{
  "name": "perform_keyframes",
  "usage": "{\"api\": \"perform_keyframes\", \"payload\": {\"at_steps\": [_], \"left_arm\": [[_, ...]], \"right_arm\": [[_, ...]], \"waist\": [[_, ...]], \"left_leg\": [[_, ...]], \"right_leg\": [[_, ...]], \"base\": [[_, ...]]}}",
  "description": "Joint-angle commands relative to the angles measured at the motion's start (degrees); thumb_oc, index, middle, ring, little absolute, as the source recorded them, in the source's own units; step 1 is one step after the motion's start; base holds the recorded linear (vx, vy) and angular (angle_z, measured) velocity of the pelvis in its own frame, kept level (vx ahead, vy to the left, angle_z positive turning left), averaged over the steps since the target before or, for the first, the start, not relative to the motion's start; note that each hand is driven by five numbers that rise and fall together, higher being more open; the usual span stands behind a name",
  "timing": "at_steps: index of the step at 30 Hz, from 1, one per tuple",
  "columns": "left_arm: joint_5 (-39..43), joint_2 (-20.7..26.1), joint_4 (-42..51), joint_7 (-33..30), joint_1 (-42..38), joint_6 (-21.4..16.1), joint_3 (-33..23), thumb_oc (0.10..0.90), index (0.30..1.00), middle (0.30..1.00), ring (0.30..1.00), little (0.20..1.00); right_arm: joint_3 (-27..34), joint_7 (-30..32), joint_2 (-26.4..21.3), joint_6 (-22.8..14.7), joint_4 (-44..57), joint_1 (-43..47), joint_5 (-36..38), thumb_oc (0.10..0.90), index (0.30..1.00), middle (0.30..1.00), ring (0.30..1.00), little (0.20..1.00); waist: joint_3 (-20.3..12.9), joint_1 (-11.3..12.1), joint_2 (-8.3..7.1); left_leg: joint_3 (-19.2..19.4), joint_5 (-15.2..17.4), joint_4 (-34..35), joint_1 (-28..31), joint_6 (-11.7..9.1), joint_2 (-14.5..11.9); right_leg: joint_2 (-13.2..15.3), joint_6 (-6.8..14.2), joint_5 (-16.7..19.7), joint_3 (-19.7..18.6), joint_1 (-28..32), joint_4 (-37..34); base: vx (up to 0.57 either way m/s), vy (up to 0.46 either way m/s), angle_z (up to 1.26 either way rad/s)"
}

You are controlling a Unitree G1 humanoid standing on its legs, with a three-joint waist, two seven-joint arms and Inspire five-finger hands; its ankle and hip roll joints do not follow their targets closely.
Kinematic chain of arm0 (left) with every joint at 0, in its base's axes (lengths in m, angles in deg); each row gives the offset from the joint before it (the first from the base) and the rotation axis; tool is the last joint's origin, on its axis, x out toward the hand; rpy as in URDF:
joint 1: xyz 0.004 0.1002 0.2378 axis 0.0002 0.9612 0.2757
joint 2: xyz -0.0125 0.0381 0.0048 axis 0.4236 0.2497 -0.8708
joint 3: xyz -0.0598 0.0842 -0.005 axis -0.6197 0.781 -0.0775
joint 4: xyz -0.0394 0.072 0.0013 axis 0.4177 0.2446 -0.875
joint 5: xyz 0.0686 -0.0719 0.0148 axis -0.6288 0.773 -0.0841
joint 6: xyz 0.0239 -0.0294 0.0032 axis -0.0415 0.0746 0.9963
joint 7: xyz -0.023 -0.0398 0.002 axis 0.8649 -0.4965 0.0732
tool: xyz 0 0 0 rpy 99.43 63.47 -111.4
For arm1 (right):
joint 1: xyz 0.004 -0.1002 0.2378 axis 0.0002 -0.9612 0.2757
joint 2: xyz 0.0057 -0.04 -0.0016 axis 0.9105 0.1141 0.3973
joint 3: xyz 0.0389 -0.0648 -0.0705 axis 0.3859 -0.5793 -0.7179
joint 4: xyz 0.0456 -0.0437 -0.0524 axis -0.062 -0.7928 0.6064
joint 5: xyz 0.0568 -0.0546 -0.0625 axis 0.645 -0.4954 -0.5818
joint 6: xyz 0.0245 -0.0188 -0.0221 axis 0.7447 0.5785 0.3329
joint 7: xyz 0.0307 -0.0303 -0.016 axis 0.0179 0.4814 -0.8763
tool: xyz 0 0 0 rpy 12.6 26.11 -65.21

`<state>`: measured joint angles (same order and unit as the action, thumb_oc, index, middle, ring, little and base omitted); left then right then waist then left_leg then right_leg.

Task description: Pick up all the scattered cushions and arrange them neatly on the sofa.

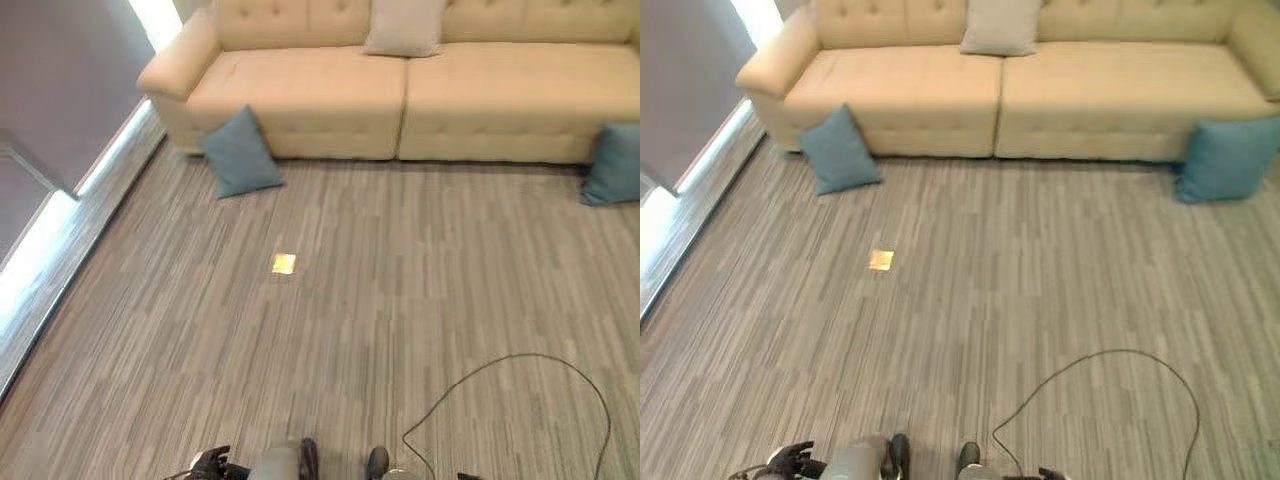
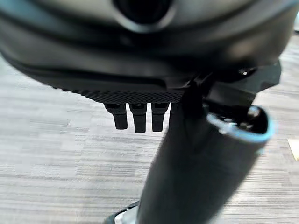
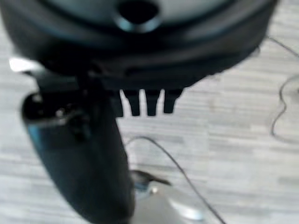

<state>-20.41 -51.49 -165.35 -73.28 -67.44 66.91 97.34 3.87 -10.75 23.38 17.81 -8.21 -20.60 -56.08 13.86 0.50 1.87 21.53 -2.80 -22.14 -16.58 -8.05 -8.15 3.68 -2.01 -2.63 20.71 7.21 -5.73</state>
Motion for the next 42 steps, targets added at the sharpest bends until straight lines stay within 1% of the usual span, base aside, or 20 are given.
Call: {"api": "perform_keyframes", "payload": {"at_steps": [1,3,5,7,9,10,11,13,15,17,19,22,25,28,31,34,35,36,38,42], "left_arm": [[-1.31,-0.42,-3.76,-0.60,4.42,1.34,0.23,0.800,0.900,0.900,0.900,0.900],[-1.63,-0.30,-6.08,-0.28,5.98,1.79,-1.08,0.800,0.900,0.900,0.900,0.900],[-2.14,-0.06,-6.72,-0.95,6.37,2.05,-1.70,0.800,0.900,0.900,0.900,0.900],[-2.41,1.14,-7.05,-1.36,5.67,2.19,-3.00,0.800,0.900,0.900,0.900,0.900],[-3.14,1.56,-5.99,-1.79,4.27,2.49,-2.29,0.800,0.900,0.900,0.900,0.900],[-3.16,1.59,-5.94,-1.79,4.23,2.51,-2.39,0.800,0.900,0.900,0.900,0.900],[-2.87,2.32,-4.62,-2.69,2.84,2.44,-1.77,0.800,0.900,0.900,0.900,0.900],[-1.71,3.13,-2.75,-3.51,1.31,1.91,-1.27,0.800,0.900,0.900,0.900,0.900],[-0.73,3.34,-1.58,-3.70,0.35,1.43,-1.02,0.800,0.900,0.900,0.900,0.900],[-0.11,3.46,0.14,-4.01,-1.08,0.83,-0.22,0.800,0.900,0.900,0.900,0.900],[-1.21,3.32,0.67,-4.60,-2.55,0.65,1.82,0.800,0.900,0.900,0.900,0.900],[-0.90,2.76,0.08,-4.73,-2.90,0.42,1.77,0.800,0.900,0.900,0.900,0.900],[0.59,2.05,-3.09,-4.16,-1.79,0.56,-0.23,0.800,0.900,0.900,0.900,0.900],[-1.84,1.57,-6.90,-3.44,0.22,1.70,-1.03,0.800,0.900,0.900,0.900,0.900],[-4.17,1.04,-8.23,-2.45,2.31,2.22,-0.81,0.800,0.900,0.900,0.900,0.900],[-2.85,0.63,-7.97,-2.01,2.96,2.11,-1.60,0.800,0.900,0.900,0.900,0.900],[0.39,0.56,-6.89,-1.25,2.59,1.66,-2.40,0.800,0.900,0.900,0.900,0.900],[2.28,0.53,-5.74,-1.25,2.31,1.35,-2.60,0.800,0.900,0.900,0.900,0.900],[4.04,0.76,-2.88,-2.17,0.81,1.25,-2.06,0.800,0.900,0.900,0.900,0.900],[4.81,0.94,-0.91,-3.10,-0.49,0.87,-1.22,0.800,0.900,0.900,0.900,0.900]], "right_arm": [[1.84,0.84,-1.16,-0.83,-1.29,-3.28,5.41,0.800,0.900,0.900,0.900,0.900],[1.44,0.68,-0.70,-0.63,-1.43,-2.99,4.40,0.800,0.900,0.900,0.900,0.900],[1.34,1.04,-0.17,-1.08,-0.53,-2.75,4.27,0.800,0.900,0.900,0.900,0.900],[1.56,1.11,0.98,-1.32,1.59,-2.55,4.76,0.800,0.900,0.900,0.900,0.900],[-0.12,1.42,1.56,-0.98,3.46,-1.69,3.01,0.800,0.900,0.900,0.900,0.900],[-0.15,1.47,1.61,-0.95,3.55,-1.63,2.98,0.800,0.900,0.900,0.900,0.900],[-1.11,1.91,1.52,-1.22,5.19,-1.17,2.13,0.800,0.900,0.900,0.900,0.900],[-1.16,2.55,1.58,-1.99,6.34,-0.67,2.46,0.800,0.900,0.900,0.900,0.900],[-1.32,2.69,1.91,-2.47,6.44,-0.62,2.58,0.800,0.900,0.900,0.900,0.900],[-1.73,3.03,2.57,-2.78,5.85,-0.82,2.68,0.800,0.900,0.900,0.900,0.900],[-1.81,3.42,2.90,-2.65,4.41,-1.15,3.44,0.800,0.900,0.900,0.900,0.900],[-1.08,3.29,3.15,-1.76,2.16,-2.22,5.29,0.800,0.900,0.900,0.900,0.900],[0.56,2.62,2.99,-0.92,0.12,-3.38,6.78,0.800,0.900,0.900,0.900,0.900],[1.81,2.36,2.37,-0.67,-0.84,-4.55,6.64,0.800,0.900,0.900,0.900,0.900],[2.37,2.16,0.85,-1.02,-0.68,-4.75,6.70,0.800,0.900,0.900,0.900,0.900],[2.35,2.03,-0.52,-1.20,-0.56,-3.51,6.79,0.800,0.900,0.900,0.900,0.900],[1.32,1.89,-1.01,-1.70,0.36,-1.92,6.83,0.800,0.900,0.900,0.900,0.900],[0.62,2.28,-1.23,-1.96,1.09,-1.09,6.70,0.800,0.900,0.900,0.900,0.900],[-1.46,3.00,-1.68,-1.84,2.95,0.60,5.11,0.800,0.900,0.900,0.900,0.900],[-2.94,3.99,-2.13,-1.89,4.83,1.62,4.07,0.800,0.900,0.900,0.900,0.900]], "waist": [[-3.00,1.53,0.62],[-4.26,2.62,1.29],[-4.83,3.53,-0.08],[-5.40,4.63,-2.98],[-5.24,4.52,-3.96],[-5.22,4.65,-3.83],[-4.76,3.58,-2.87],[-4.09,2.28,-1.67],[-3.81,1.52,-0.85],[-2.84,-0.08,-0.46],[-1.62,-2.79,-0.92],[-1.24,-5.58,-1.83],[-1.62,-7.26,-1.44],[-3.06,-8.64,-0.89],[-4.82,-9.95,0.45],[-5.11,-9.55,1.76],[-4.14,-8.40,1.01],[-3.15,-7.41,0.37],[-1.80,-5.34,-1.10],[-1.29,-3.94,-2.01]], "left_leg": [[3.43,-2.54,15.41,-0.83,0.11,-4.10],[1.73,-5.48,20.38,1.64,1.54,-2.90],[0.41,-5.49,19.69,1.66,2.12,-1.28],[-1.33,-1.33,17.27,2.96,3.96,1.57],[-1.78,2.08,16.41,4.58,6.68,3.97],[-0.81,1.21,16.30,4.16,7.31,3.68],[-2.14,3.72,17.07,7.73,9.14,5.05],[-4.72,5.13,19.16,12.03,10.09,5.94],[-6.27,5.41,20.29,13.88,10.08,5.93],[-9.25,6.38,21.52,17.35,9.74,6.48],[-13.74,9.31,22.16,22.04,9.07,7.75],[-18.69,12.12,23.28,26.24,7.98,9.08],[-21.57,15.13,24.00,31.10,6.66,9.14],[-22.81,17.24,24.44,35.12,5.98,8.80],[-24.35,17.84,21.11,36.85,5.54,7.52],[-23.41,14.00,13.34,34.62,3.49,5.89],[-21.85,4.51,-5.05,25.31,1.18,4.19],[-20.99,1.85,-13.86,21.55,1.53,3.48],[-18.78,1.74,-24.02,15.74,2.90,2.91],[-16.30,4.27,-25.47,9.56,4.68,2.34]], "right_leg": [[3.60,10.23,-8.63,2.01,6.46,0.73],[3.16,11.23,-7.74,2.62,8.18,0.73],[4.34,11.77,-6.93,2.43,9.21,2.49],[9.48,13.36,-5.28,1.34,6.74,12.58],[14.12,15.02,2.72,0.96,2.91,24.85],[14.15,14.70,3.42,1.33,2.49,24.68],[15.69,13.86,8.10,0.24,-1.39,35.26],[14.27,12.68,6.63,-1.90,-6.57,43.14],[12.63,11.87,4.76,-1.81,-9.02,43.73],[10.90,10.70,2.25,-1.07,-13.30,39.38],[7.17,9.89,0.81,-4.47,-17.64,28.45],[4.93,11.51,5.21,-10.18,-22.22,14.57],[5.53,13.13,9.80,-7.01,-24.66,5.68],[5.63,13.47,11.25,-2.31,-24.60,4.65],[3.80,11.78,10.58,-6.01,-23.82,8.79],[2.16,10.07,8.52,-6.76,-22.64,11.23],[1.44,7.40,5.90,-7.68,-19.28,11.49],[0.90,5.91,4.68,-8.07,-17.33,11.39],[0.08,3.72,2.24,-8.95,-14.06,11.04],[0.00,3.10,0.06,-9.11,-11.67,11.02]], "base": [[0.46,0.250,0.25],[0.37,0.196,0.15],[0.36,0.188,0.11],[0.47,0.297,0.12],[0.27,0.300,0.19],[0.36,0.384,0.69],[0.37,0.332,0.86],[0.42,0.270,0.54],[0.36,0.084,0.92],[0.47,0.026,0.81],[0.46,-0.048,1.05],[0.42,-0.082,0.84],[0.60,-0.089,0.89],[0.45,-0.100,0.50],[0.54,-0.164,0.70],[0.31,-0.156,0.41],[0.26,-0.264,0.07],[0.36,-0.379,-0.19],[0.21,-0.245,-0.44],[0.21,-0.092,-0.23]]}}
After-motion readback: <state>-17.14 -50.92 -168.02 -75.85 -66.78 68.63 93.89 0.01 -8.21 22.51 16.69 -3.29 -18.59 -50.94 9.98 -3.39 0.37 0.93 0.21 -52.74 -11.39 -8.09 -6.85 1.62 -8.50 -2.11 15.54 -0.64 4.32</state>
